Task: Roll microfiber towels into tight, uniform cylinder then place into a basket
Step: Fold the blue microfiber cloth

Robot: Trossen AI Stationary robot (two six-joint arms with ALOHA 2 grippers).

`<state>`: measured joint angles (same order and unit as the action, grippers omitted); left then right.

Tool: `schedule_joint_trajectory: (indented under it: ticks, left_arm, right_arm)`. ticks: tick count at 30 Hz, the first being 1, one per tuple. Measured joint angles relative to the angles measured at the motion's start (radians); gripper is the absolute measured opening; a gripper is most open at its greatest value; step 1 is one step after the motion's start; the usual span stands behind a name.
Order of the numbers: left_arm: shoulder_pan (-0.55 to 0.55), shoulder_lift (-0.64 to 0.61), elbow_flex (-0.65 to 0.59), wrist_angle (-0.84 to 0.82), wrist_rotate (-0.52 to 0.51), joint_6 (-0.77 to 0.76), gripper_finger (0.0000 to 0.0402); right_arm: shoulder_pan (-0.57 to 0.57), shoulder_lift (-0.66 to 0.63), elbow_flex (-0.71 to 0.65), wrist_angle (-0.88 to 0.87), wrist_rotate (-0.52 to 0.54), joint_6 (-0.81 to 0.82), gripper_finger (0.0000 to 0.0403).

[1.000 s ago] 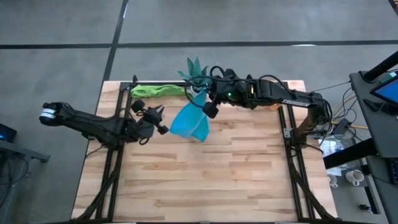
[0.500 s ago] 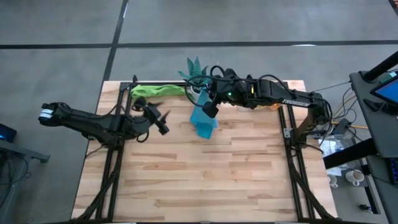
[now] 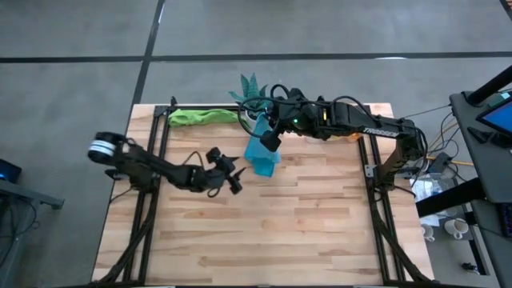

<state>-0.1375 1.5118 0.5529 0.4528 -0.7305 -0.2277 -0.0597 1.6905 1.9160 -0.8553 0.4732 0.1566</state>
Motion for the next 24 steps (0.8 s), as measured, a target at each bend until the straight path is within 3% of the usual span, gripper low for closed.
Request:
schedule_joint_trajectory:
  ticks: [6, 12, 19, 24]
  left_arm:
    - [0.038, 0.108, 0.004, 0.280, -0.009, -0.008, 0.0203]
    - [0.096, 0.105, 0.004, 0.262, -0.002, -0.120, 0.0203]
    - [0.146, 0.105, 0.004, 0.263, 0.178, -0.208, 0.0203]
    - [0.154, 0.105, 0.004, 0.254, 0.178, -0.213, 0.0194]
  right_arm:
    - [0.000, 0.000, 0.000, -0.001, 0.000, 0.000, 0.0009]
    - [0.000, 0.000, 0.000, -0.001, 0.000, -0.001, 0.0009]
    - [0.000, 0.000, 0.000, -0.001, 0.000, -0.003, 0.0009]
    - [0.000, 0.000, -0.001, 0.000, -0.001, -0.003, 0.0009]
